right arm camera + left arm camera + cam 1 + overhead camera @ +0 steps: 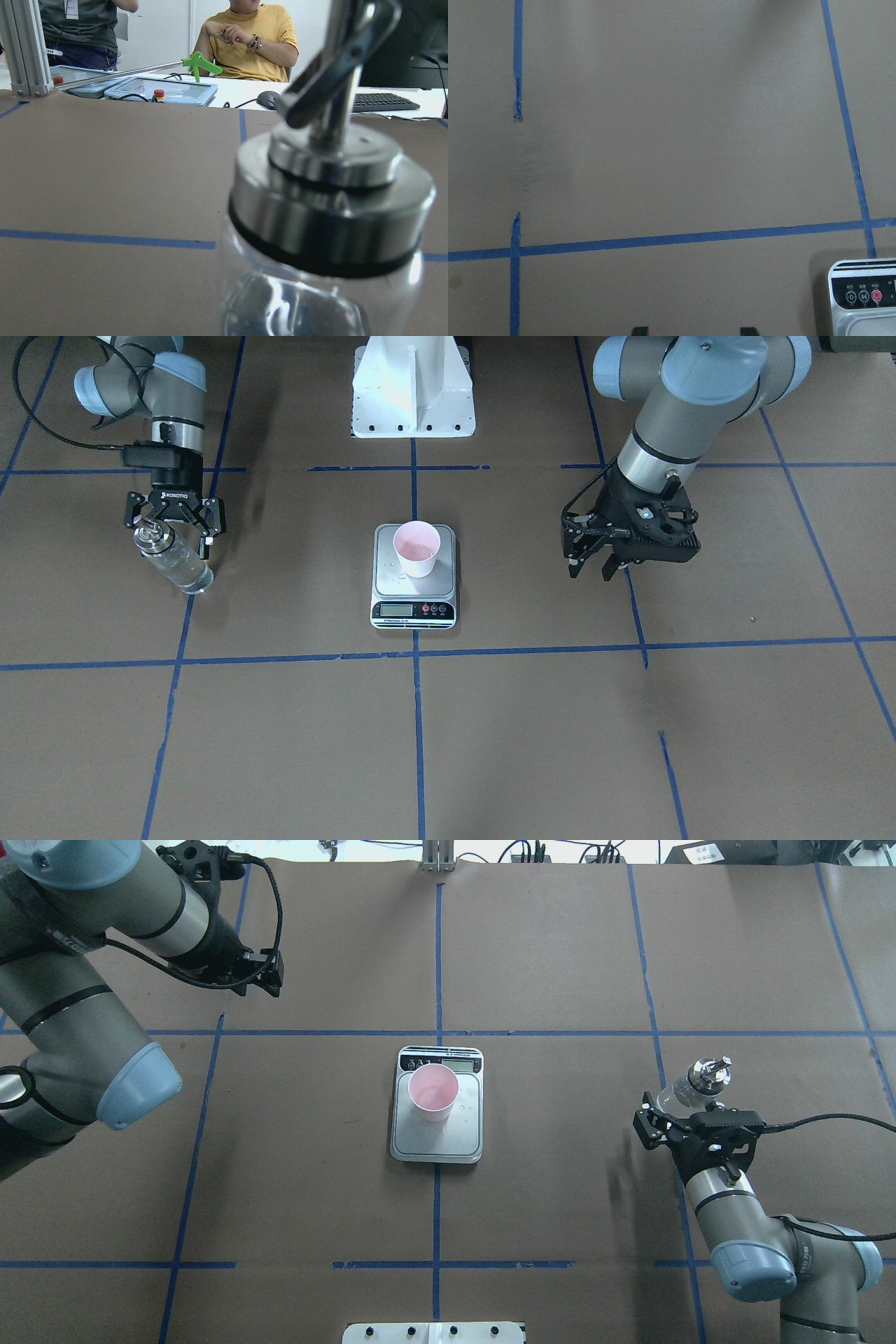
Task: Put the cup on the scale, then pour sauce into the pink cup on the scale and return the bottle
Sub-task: 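Grasp the glass sauce bottle with the right gripper and lift it, then carry the bottle with the right gripper toward the pink cup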
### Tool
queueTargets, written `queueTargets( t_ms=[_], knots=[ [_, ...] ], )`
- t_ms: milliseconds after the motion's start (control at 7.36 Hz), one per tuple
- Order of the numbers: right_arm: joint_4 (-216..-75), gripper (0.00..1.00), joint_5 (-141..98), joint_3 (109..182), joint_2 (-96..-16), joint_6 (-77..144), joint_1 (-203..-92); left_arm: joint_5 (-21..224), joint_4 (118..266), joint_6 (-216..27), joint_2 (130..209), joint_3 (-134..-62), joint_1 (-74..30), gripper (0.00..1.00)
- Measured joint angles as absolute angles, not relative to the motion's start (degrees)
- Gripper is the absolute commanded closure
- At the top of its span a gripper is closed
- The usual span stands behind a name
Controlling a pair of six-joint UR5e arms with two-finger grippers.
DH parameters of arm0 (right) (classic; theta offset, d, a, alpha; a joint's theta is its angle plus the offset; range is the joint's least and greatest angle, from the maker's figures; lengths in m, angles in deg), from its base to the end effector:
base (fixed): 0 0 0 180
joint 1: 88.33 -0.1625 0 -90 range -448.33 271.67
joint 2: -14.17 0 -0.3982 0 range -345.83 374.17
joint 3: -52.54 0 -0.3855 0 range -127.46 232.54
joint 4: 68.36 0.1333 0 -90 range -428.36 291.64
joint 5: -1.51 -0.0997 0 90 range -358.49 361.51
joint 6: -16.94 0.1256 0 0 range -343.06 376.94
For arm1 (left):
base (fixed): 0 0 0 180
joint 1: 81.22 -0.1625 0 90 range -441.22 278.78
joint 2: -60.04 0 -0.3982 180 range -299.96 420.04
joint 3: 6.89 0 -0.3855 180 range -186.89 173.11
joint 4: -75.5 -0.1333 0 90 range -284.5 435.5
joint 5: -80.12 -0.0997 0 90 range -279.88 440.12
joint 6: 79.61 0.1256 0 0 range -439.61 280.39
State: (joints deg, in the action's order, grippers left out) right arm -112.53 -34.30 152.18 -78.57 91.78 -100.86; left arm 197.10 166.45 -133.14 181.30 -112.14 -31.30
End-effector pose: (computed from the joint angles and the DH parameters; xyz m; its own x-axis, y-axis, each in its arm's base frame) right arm -0.4200 -0.3342 0.4791 0.7685 0.0141 0.6397 -0.5760 0.4505 0.6821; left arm 0.3420 -0.5249 0.2254 0.6274 0.0771 -0.7748 0.1165 0.9746 0.1913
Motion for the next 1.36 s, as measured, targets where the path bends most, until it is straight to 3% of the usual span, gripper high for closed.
queueTargets(
  t_ms=[272, 543, 815, 951, 1358],
  knots=[
    [-107.63, 0.03, -34.27, 149.34, -77.39, 88.95, -101.07, 197.10, 166.31, -133.18, 181.33, -112.18, -31.30, 0.46],
    [-106.19, 0.68, -34.21, 148.84, -77.48, 87.93, -101.28, 197.10, 166.23, -133.20, 181.42, -112.18, -31.30, 0.46],
    [-105.51, 0.95, -33.91, 148.76, -77.75, 87.80, -101.35, 197.10, 166.03, -133.22, 181.49, -112.18, -31.30, 0.46],
    [-104.57, 1.00, -33.66, 148.75, -77.93, 87.20, -101.50, 197.10, 165.98, -133.22, 181.49, -112.18, -31.30, 0.46],
    [-105.11, 1.00, -33.29, 151.04, -76.97, 80.78, -103.60, 197.10, 165.94, -133.29, 181.46, -112.40, -31.26, 0.46]
  ],
)
